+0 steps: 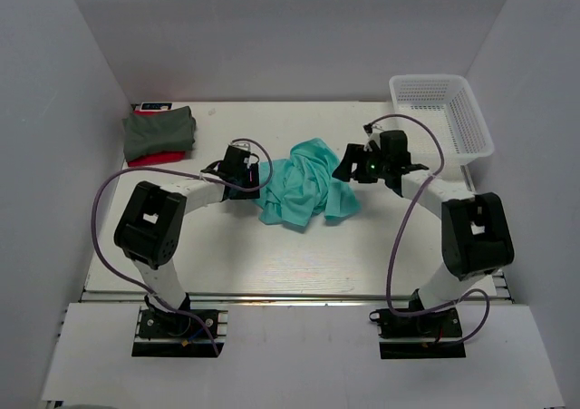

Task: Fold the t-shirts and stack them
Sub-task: Flatten out the tshirt

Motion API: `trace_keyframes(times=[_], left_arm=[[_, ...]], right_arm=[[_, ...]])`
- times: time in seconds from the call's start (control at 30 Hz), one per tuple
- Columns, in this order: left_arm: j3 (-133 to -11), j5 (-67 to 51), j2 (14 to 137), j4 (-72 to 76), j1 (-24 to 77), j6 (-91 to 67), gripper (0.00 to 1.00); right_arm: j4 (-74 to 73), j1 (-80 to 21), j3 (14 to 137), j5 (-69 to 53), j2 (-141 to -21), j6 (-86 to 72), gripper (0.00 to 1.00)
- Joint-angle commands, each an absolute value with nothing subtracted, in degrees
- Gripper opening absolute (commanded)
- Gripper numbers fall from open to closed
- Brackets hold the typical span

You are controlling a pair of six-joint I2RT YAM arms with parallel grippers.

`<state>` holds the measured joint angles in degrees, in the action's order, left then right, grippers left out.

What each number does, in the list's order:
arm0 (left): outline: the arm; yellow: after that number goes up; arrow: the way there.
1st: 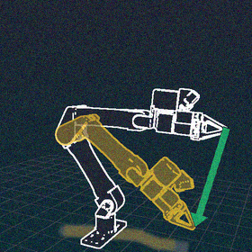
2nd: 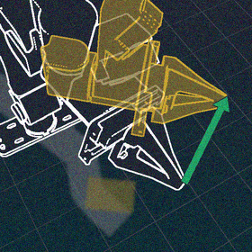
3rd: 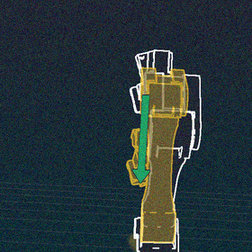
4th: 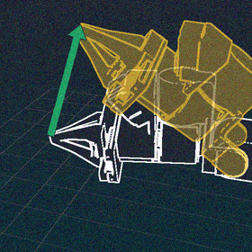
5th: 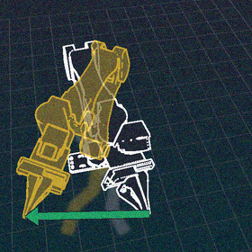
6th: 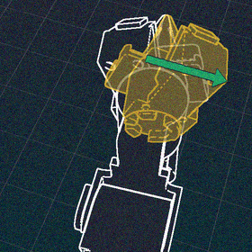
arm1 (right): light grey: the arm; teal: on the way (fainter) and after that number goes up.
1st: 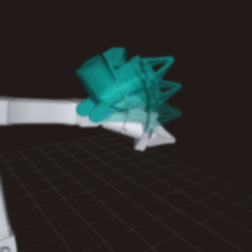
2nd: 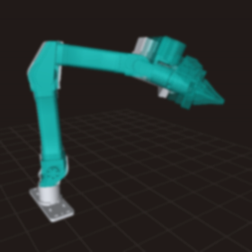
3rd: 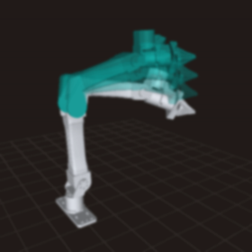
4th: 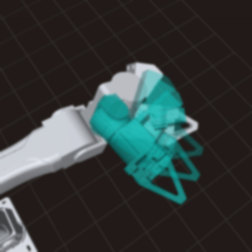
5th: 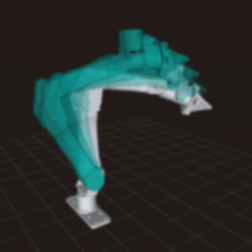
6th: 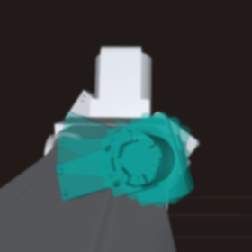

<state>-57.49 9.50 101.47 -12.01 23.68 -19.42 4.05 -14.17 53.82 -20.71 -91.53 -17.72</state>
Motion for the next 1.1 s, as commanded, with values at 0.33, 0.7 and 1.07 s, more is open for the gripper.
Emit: trace_keyframes(times=[0.33, 0.7, 1.07], left_arm=[[-65.56, -0.44, 106.35, -9.74, 23.29, -10.46, 0.00], [-61.27, 5.97, 86.95, -3.00, 23.90, -8.61, 0.00], [-60.64, 20.38, 63.73, -3.42, 23.91, -6.25, 0.00]], right_arm=[[2.37, -18.46, 66.62, -12.30, -103.53, -15.56, 0.00], [0.35, -19.07, 65.49, -8.70, -86.50, -11.78, 0.00], [0.70, -18.72, 62.41, 4.00, -62.62, -6.16, 0.00]])
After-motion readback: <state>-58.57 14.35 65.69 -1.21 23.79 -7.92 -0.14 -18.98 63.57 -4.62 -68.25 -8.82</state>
